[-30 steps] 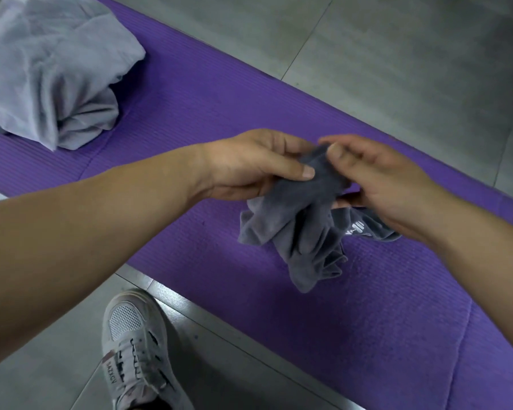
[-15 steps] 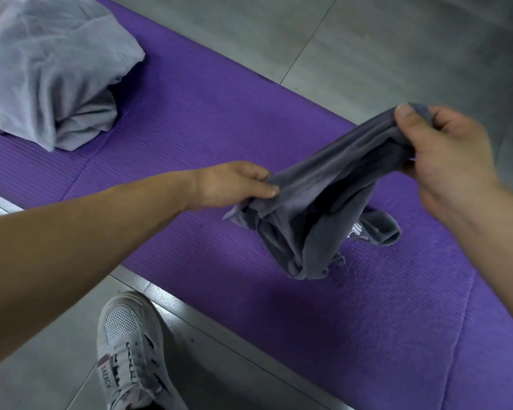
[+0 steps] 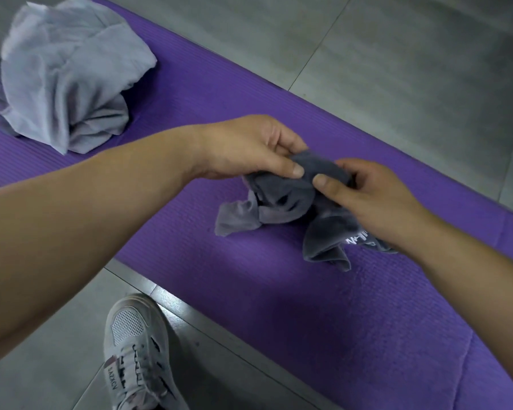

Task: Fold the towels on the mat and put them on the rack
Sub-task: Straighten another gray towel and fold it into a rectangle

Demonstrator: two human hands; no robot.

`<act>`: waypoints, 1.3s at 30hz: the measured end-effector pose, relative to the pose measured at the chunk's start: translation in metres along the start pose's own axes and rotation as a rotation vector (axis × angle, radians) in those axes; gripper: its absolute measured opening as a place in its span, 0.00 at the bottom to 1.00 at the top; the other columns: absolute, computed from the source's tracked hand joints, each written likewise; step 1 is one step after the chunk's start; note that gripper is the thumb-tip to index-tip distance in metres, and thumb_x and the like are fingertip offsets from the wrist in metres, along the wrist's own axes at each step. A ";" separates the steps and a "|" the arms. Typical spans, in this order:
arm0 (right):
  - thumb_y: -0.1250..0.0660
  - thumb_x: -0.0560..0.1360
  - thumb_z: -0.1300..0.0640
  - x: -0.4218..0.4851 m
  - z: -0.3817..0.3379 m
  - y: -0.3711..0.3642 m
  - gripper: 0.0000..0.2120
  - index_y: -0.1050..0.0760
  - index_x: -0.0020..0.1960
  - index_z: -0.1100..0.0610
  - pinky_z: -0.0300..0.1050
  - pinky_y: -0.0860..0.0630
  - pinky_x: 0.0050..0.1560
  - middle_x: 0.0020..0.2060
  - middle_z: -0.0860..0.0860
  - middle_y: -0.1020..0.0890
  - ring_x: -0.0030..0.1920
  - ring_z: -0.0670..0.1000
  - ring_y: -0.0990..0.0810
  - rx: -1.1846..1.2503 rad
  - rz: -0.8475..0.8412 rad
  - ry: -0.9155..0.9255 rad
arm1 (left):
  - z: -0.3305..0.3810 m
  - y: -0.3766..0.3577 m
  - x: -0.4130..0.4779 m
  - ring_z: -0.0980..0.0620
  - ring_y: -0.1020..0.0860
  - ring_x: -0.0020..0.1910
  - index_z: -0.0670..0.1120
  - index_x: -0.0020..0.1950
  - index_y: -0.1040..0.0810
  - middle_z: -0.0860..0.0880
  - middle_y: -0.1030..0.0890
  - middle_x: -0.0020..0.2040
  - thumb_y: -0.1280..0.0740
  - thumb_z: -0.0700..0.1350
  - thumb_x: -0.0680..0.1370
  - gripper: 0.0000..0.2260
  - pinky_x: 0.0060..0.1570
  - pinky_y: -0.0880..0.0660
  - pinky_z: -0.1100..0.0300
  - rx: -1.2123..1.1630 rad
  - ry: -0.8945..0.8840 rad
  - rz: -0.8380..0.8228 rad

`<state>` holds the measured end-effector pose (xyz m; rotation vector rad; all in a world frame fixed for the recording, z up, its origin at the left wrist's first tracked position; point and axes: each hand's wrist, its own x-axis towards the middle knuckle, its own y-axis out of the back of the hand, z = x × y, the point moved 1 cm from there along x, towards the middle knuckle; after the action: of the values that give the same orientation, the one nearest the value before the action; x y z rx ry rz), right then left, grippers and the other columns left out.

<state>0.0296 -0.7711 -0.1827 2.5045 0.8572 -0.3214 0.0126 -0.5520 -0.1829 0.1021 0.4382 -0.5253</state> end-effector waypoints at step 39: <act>0.35 0.82 0.53 0.228 -0.051 -0.074 0.11 0.21 0.42 0.50 0.38 0.23 0.46 0.40 0.46 0.19 0.41 0.42 0.22 0.078 0.215 0.205 | -0.195 0.055 -0.092 0.54 0.20 0.39 0.44 0.45 0.22 0.49 0.18 0.41 0.27 0.52 0.74 0.12 0.42 0.24 0.60 -0.645 0.015 0.686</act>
<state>0.1646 -0.5768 -0.2477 2.7070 0.6521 -0.0273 -0.1049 -0.4217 -0.3202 -0.3570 0.5346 0.3031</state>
